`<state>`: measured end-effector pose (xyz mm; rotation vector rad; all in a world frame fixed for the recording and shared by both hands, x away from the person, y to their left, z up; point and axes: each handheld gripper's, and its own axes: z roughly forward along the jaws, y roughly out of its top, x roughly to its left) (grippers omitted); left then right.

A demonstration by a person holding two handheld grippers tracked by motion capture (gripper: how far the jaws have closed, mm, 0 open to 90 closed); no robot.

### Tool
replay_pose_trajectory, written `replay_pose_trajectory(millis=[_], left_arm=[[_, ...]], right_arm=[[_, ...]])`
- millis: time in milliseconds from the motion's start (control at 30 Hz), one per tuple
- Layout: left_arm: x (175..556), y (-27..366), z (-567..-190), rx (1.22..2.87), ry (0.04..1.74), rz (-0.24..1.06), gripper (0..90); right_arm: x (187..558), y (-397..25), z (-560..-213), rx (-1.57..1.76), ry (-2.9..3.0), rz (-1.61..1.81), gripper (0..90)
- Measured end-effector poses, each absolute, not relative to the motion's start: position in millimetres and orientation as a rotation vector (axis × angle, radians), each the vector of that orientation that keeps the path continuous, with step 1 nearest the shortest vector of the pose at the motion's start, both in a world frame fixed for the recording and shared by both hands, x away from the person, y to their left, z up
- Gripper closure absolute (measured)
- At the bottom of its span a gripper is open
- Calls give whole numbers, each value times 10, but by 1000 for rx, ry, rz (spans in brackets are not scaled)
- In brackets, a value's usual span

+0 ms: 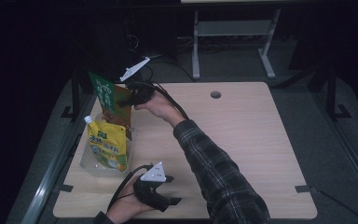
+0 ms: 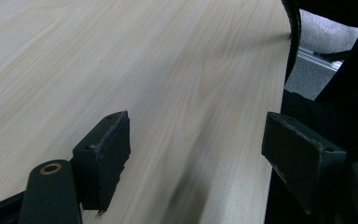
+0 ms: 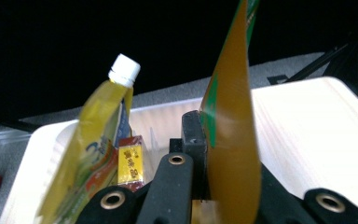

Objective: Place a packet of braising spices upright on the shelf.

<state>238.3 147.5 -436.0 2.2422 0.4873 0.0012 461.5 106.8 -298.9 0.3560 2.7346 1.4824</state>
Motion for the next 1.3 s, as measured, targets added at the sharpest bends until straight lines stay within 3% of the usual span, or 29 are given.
replay_pose_trajectory(millis=[200,267,433,600,1000,1300], left_arm=[[2381,1475,-4363,2246,489,0,226],[2389,1481,-4360,2254,483,5,226],[2395,1490,-4364,2253,489,7,224],[2413,1502,-4370,2257,490,11,222],[2446,1552,-4363,2252,507,29,220],[2479,1608,-4357,2234,535,34,215]], right_arm=[[4618,1162,-3169,366,2771,1412,887],[4607,1159,-3188,357,2759,1409,824],[4532,1010,-3089,391,2702,1375,522],[4435,693,-3010,461,2652,1382,390],[4160,-33,-3057,522,2596,1350,328],[3881,-485,-3297,608,2565,1338,318]])
